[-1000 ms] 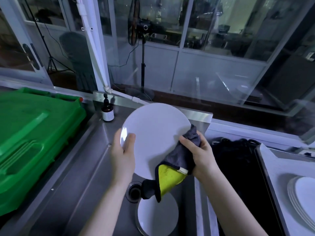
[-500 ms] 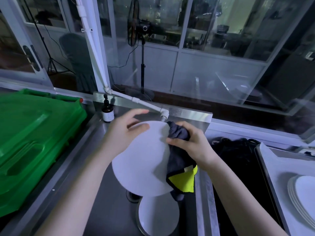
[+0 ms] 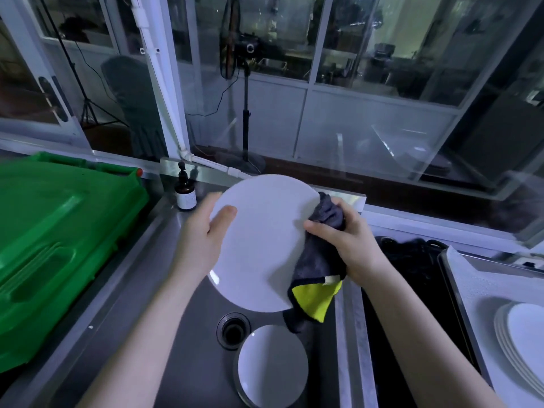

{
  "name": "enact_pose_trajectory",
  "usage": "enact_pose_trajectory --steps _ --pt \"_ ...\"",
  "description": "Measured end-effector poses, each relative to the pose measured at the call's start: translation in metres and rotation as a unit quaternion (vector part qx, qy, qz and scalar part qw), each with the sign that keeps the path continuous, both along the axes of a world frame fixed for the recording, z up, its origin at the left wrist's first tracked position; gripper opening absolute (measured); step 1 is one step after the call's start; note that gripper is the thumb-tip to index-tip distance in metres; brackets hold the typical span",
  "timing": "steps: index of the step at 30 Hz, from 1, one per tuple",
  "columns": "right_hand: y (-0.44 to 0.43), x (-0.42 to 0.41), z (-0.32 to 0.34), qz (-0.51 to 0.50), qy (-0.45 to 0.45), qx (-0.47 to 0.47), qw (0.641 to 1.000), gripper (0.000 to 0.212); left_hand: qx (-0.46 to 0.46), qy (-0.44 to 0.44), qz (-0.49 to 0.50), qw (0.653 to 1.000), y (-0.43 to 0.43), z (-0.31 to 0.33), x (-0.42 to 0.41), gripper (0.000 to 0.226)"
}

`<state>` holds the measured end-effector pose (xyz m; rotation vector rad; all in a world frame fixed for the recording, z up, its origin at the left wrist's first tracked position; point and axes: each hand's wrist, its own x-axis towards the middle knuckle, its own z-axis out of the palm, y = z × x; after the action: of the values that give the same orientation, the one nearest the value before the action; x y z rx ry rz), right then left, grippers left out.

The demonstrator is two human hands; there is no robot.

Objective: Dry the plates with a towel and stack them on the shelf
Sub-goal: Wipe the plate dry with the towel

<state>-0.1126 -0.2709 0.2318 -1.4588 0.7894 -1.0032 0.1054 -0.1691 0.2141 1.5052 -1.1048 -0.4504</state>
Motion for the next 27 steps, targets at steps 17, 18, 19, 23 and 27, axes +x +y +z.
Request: enact_pose_trajectory --steps 17,18,19,23,27 --pt "0.02 0.013 -0.034 -0.069 -0.164 0.148 0.973 0.025 -0.074 0.229 0.074 0.968 0.008 -0.032 -0.033 0.026" --pt "0.019 0.011 -0.032 -0.061 -0.151 0.139 0.977 0.026 -0.076 0.228 0.061 0.969 0.008 -0.029 -0.031 0.025" --pt "0.016 0.008 -0.029 -0.05 -0.134 0.123 0.982 0.026 -0.072 0.22 0.049 0.972 0.008 -0.026 -0.027 0.025" --pt "-0.002 -0.003 -0.005 0.019 -0.037 0.014 0.999 0.032 0.004 0.088 -0.04 0.995 0.006 -0.008 -0.002 0.022" --pt "-0.007 0.003 0.017 0.117 0.146 -0.163 0.969 0.034 0.104 -0.105 -0.153 0.977 -0.008 0.012 0.009 0.031"
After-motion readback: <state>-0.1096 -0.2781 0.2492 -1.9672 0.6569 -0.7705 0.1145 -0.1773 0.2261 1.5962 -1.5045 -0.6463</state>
